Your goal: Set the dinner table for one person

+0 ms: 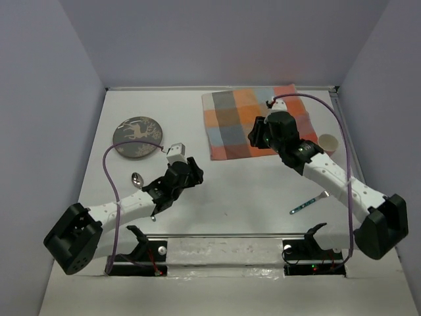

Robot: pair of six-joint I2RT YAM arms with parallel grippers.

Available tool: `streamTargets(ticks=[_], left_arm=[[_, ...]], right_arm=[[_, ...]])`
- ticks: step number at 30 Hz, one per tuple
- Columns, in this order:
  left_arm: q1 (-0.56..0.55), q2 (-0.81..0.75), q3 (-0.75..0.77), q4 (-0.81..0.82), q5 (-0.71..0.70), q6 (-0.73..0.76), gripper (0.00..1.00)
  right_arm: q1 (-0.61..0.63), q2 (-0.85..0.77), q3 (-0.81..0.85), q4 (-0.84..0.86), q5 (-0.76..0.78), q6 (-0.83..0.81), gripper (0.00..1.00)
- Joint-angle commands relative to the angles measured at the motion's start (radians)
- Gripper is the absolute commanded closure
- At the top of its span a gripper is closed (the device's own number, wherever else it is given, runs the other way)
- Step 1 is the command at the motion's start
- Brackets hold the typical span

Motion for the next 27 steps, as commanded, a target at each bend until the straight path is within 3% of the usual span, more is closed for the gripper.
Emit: streamTargets(ticks=[1,8,22,27], left_arm=[[-0.006,0.056,0.058,0.105,-0.121,0.014,0.4],[-0.052,0.15,0.108,0.088,-0.225,0.049,0.4],[-0.11,0.357,0.26,0.065,-0.296,0.1,0.4],[-0.112,0.45,0.306,0.076,-0.291,0.112,0.39]], right_arm=[[0.011,-0.162,-0.091,0.07,0.021,0.005,0.6],[0.011,-0.413,-0.191,0.08,-0.039,-0.009,0.55],[0.011,-0.52,-0.274,0.06,-0.001,-0.038,0.5],[0.011,-0.5,-0.278,0.06,-0.057,-0.032,0.49]])
